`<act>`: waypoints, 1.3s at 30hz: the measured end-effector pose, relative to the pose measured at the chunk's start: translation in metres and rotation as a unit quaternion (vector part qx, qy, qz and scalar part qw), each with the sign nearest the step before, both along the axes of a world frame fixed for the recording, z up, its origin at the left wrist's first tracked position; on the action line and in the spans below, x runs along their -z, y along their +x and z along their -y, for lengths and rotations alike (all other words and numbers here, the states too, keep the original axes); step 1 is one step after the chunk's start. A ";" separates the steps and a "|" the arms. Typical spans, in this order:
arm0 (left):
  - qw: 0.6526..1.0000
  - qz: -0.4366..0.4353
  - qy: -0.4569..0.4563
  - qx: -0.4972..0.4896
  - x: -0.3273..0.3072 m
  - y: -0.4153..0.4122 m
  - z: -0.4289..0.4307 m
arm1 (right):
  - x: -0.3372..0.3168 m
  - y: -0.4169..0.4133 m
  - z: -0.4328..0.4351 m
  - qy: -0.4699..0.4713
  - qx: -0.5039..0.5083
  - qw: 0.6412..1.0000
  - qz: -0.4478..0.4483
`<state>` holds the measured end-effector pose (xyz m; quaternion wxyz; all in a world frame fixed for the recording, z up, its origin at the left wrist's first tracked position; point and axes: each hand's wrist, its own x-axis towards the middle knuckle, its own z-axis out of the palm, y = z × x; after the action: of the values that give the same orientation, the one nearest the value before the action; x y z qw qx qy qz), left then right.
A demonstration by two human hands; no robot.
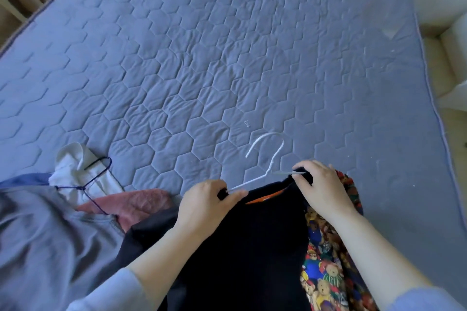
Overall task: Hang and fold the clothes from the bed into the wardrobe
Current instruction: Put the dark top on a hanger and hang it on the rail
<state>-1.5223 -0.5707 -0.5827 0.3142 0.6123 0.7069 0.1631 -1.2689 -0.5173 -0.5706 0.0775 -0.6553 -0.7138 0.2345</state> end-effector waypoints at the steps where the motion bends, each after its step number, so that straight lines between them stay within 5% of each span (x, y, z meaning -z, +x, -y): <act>1: 1.000 -0.002 0.002 0.000 -0.011 0.001 0.009 | -0.011 0.003 0.010 0.008 0.001 1.000 -0.015; 11: 1.000 0.010 -0.019 0.022 -0.132 0.010 0.107 | -0.142 0.026 0.148 0.046 0.106 0.988 -0.102; 24: 0.972 0.140 0.124 -0.140 -0.282 0.008 0.277 | -0.301 0.012 0.293 0.148 0.199 0.958 -0.147; 39: 0.940 0.163 0.188 -0.233 -0.356 -0.101 0.517 | -0.383 -0.103 0.469 0.272 0.156 0.943 -0.111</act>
<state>-1.6229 -1.0873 -0.2269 0.2573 0.4430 0.7256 0.4594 -1.3722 -0.9863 -0.1875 0.3672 -0.6822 -0.6261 0.0876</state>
